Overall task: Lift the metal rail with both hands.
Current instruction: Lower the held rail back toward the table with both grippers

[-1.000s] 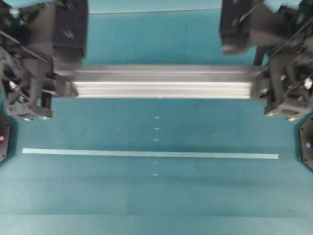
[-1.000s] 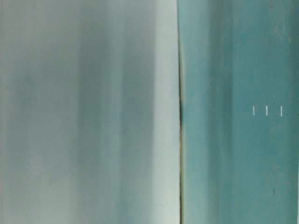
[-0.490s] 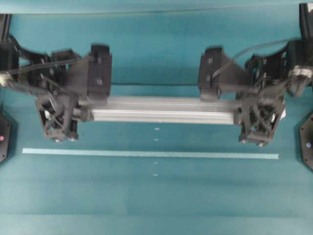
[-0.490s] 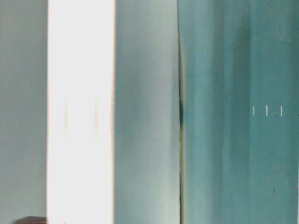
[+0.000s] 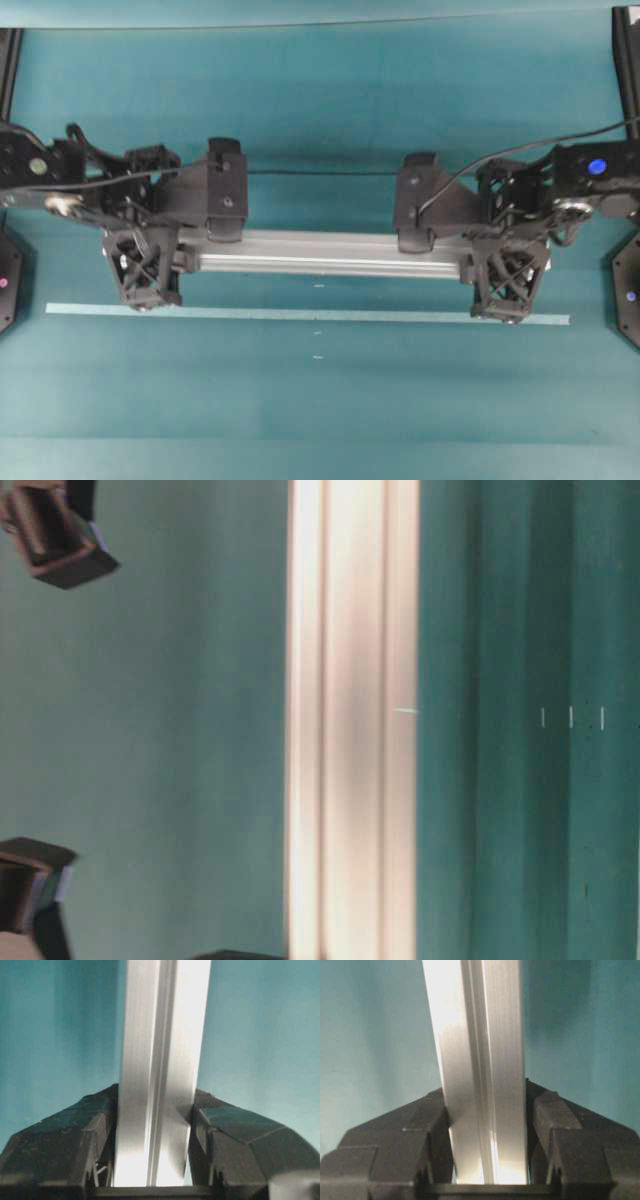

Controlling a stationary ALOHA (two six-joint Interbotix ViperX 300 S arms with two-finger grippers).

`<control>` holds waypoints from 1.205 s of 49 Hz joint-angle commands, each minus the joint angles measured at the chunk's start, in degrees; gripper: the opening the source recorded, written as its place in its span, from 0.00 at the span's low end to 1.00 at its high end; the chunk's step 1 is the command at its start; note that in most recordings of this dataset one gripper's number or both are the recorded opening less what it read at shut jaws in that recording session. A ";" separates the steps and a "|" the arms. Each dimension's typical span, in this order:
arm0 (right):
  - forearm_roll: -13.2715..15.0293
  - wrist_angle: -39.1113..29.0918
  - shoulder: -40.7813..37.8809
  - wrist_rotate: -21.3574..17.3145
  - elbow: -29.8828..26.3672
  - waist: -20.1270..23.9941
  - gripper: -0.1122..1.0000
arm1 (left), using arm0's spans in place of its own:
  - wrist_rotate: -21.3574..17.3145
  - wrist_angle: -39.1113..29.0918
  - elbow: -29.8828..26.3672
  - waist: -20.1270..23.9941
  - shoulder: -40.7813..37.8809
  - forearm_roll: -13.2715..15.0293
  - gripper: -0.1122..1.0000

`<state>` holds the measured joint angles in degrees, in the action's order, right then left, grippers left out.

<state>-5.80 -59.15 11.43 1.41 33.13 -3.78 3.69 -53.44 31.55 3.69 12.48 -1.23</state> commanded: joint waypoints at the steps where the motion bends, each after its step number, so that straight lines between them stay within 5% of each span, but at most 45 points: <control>1: -0.18 1.14 -0.88 0.44 0.09 0.44 0.45 | 1.41 1.76 0.97 0.18 0.26 -0.26 0.41; 26: -0.53 11.87 -6.06 0.00 5.19 3.60 0.45 | 4.48 14.06 7.65 -1.05 -2.64 -0.26 0.41; 59: -0.62 18.63 -9.32 -0.18 8.53 4.48 0.45 | 5.19 18.46 9.49 -2.37 -7.29 -0.26 0.41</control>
<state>-6.06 -41.13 2.37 1.23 41.57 0.09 7.38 -35.33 41.31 0.97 5.01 -1.49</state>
